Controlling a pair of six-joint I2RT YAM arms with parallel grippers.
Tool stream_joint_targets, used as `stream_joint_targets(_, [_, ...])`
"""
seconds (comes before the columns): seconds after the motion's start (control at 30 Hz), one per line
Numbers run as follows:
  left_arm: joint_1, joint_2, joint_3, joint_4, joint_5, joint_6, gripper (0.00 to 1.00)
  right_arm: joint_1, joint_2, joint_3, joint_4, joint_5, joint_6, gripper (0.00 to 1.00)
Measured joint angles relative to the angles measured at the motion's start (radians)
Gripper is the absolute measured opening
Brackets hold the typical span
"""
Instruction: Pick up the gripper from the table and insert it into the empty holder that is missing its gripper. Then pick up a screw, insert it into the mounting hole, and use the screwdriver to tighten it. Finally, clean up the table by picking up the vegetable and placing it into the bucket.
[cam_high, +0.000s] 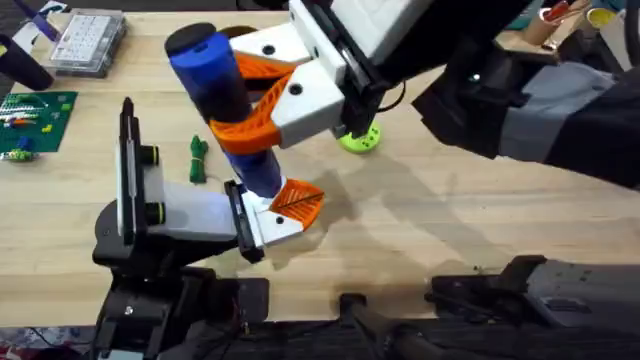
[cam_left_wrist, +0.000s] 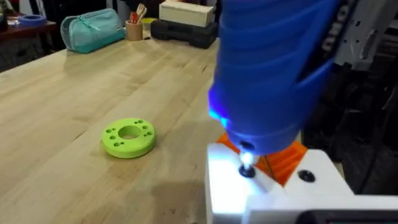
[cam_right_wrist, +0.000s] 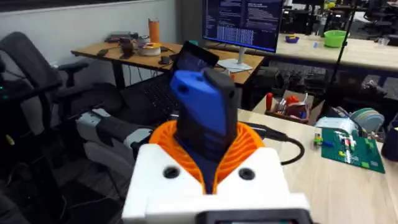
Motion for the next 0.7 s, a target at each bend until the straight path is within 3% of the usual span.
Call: stream_joint_targets(0.7, [0.0, 0.0, 0.0, 0.0, 0.0, 0.0, 0.019, -0.017, 0.0, 0.003, 0.049, 0.018, 0.023, 0.046])
